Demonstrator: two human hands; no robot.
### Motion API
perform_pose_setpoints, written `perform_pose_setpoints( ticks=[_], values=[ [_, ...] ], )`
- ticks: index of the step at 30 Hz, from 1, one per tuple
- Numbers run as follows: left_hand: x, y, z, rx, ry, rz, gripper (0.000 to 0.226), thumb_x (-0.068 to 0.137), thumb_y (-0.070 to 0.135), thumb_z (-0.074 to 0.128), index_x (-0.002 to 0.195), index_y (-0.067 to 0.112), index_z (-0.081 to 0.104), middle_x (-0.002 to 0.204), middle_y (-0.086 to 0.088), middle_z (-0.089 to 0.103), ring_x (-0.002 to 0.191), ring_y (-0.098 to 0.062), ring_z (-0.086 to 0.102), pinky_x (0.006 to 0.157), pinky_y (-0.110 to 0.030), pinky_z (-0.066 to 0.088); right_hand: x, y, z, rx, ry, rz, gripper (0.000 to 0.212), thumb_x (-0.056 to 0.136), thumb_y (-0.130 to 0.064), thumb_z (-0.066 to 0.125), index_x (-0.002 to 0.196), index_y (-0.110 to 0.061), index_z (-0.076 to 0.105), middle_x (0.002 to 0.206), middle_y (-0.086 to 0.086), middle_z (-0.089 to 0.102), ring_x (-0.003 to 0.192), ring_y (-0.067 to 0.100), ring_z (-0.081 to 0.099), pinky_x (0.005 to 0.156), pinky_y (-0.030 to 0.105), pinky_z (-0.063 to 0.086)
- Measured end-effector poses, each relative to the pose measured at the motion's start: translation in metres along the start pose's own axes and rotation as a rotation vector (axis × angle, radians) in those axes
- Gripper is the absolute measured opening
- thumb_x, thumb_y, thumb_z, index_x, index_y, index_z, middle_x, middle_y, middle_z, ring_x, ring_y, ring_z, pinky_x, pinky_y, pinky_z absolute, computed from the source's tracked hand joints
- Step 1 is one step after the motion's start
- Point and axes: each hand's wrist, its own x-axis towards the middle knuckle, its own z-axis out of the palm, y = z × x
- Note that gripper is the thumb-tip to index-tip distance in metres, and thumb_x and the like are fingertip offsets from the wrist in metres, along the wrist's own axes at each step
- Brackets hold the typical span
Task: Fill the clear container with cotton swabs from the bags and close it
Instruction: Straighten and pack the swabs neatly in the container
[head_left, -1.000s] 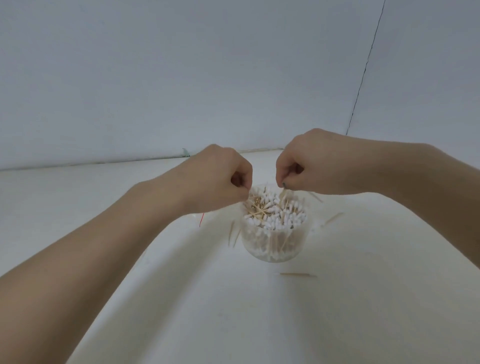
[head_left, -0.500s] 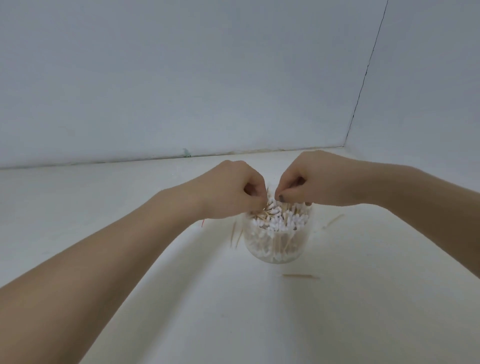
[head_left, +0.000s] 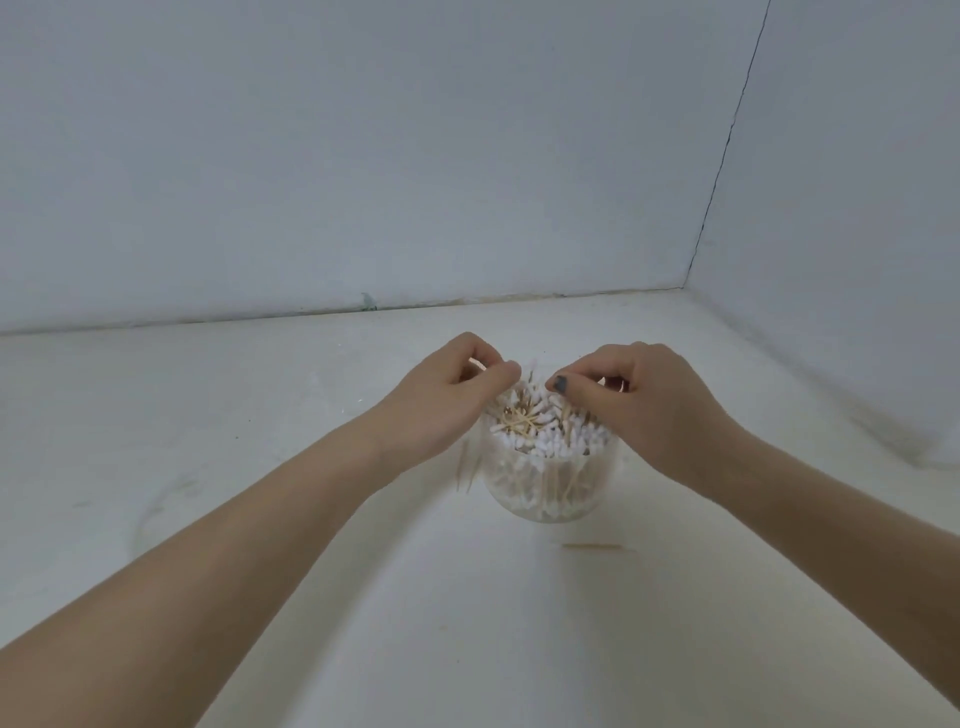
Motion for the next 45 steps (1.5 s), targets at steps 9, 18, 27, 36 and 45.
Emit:
perform_pose_setpoints(
  ticks=[9,18,27,36,45],
  values=[
    [-0.006,-0.015,0.020,-0.085,-0.010,0.032,0.027,0.104,0.030,0.054,0.130,0.032,0.049,0.111,0.002,0.065,0.104,-0.015,0.066,0.082,-0.019,0.049,-0.006,0.004,0.017,-0.045,0.124,-0.033,0.020,0.095,-0.031,0.064,0.084,-0.028,0.080,0.099,-0.013,0.059,0.104,0.006,0.052,0.080,0.013,0.036],
    [-0.006,-0.020,0.033,-0.363,-0.015,-0.122,0.026,0.106,0.043,0.043,0.123,0.033,0.060,0.121,0.015,0.068,0.109,0.000,0.066,0.098,-0.027,0.051,-0.003,0.005,0.029,0.533,0.037,0.329,0.036,0.099,-0.040,0.057,0.133,-0.049,0.056,0.138,-0.013,0.055,0.125,0.006,0.053,0.101,0.031,0.046],
    [-0.010,-0.025,0.033,-0.660,-0.042,-0.247,0.033,0.104,0.034,0.049,0.125,0.021,0.071,0.123,-0.001,0.075,0.117,-0.018,0.070,0.109,-0.042,0.050,0.001,0.014,0.026,0.644,-0.002,0.422,0.047,0.084,-0.044,0.074,0.129,-0.042,0.059,0.129,-0.002,0.065,0.118,0.019,0.064,0.106,0.043,0.047],
    [-0.005,-0.023,0.036,-0.708,-0.038,-0.285,0.041,0.106,0.036,0.043,0.130,0.015,0.068,0.125,-0.003,0.074,0.117,-0.019,0.070,0.107,-0.038,0.050,0.002,0.014,0.027,0.836,-0.059,0.499,0.038,0.092,-0.040,0.066,0.126,-0.023,0.063,0.119,0.000,0.073,0.108,0.020,0.070,0.096,0.038,0.052],
    [-0.003,-0.008,0.035,-0.640,-0.004,-0.333,0.039,0.106,0.046,0.044,0.122,0.019,0.066,0.116,-0.004,0.077,0.104,-0.019,0.075,0.086,-0.032,0.057,-0.001,0.015,0.027,0.813,-0.032,0.454,0.040,0.090,-0.028,0.072,0.128,-0.029,0.061,0.118,-0.004,0.072,0.098,0.011,0.073,0.078,0.027,0.056]
  ],
)
